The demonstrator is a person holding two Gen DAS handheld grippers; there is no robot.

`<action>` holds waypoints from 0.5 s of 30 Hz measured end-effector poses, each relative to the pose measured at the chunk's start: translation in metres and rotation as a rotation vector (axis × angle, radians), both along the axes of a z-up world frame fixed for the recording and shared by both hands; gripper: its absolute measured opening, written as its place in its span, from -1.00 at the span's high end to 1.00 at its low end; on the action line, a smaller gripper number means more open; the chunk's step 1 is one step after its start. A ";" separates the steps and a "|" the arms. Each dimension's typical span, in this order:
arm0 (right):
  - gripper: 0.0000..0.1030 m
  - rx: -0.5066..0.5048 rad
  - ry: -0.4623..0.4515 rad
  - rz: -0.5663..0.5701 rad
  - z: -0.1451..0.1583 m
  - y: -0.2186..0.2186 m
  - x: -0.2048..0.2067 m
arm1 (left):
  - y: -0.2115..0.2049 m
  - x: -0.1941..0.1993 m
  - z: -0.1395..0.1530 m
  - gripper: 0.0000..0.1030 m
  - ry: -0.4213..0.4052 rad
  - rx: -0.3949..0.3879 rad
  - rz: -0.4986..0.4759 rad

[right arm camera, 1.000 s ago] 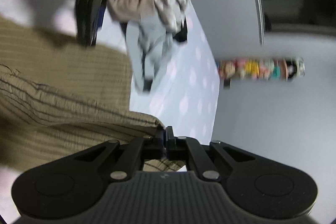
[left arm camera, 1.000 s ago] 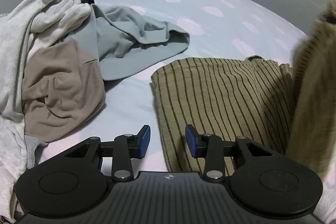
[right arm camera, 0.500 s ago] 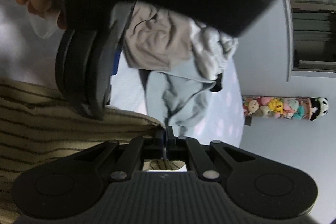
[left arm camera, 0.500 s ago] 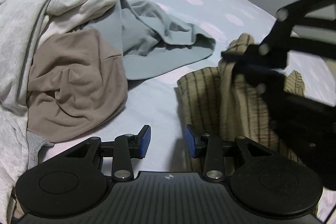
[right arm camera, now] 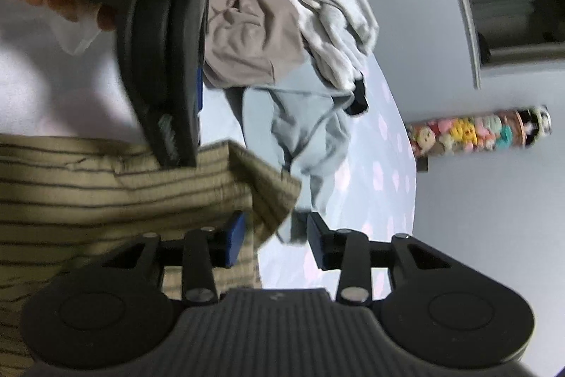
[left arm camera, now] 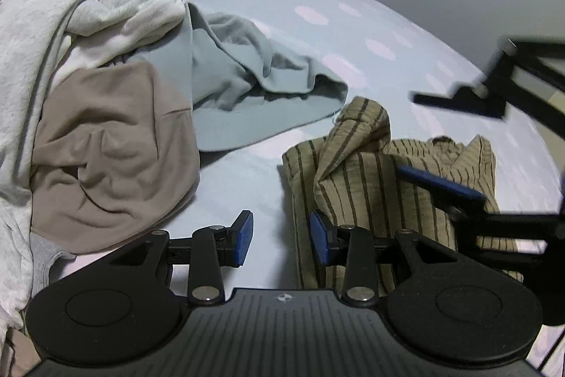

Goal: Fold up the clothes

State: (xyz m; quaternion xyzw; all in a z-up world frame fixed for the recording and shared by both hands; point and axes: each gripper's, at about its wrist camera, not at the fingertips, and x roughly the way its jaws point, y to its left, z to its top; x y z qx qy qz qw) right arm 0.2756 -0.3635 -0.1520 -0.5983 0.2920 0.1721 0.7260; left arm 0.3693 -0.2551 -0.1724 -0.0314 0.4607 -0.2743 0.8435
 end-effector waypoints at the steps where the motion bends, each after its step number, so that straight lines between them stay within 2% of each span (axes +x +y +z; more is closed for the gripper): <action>1: 0.19 0.012 0.001 -0.020 0.001 -0.005 -0.006 | 0.002 0.001 0.000 0.36 0.004 -0.012 0.011; 8: 0.20 0.069 0.002 -0.159 0.005 -0.046 -0.043 | 0.002 -0.003 0.013 0.35 -0.080 -0.072 0.044; 10: 0.20 0.080 0.000 -0.195 0.002 -0.060 -0.040 | -0.004 -0.004 0.019 0.35 -0.115 -0.065 0.031; 15: 0.20 0.107 -0.006 -0.287 -0.004 -0.096 -0.033 | -0.027 0.005 0.032 0.35 -0.265 0.003 -0.023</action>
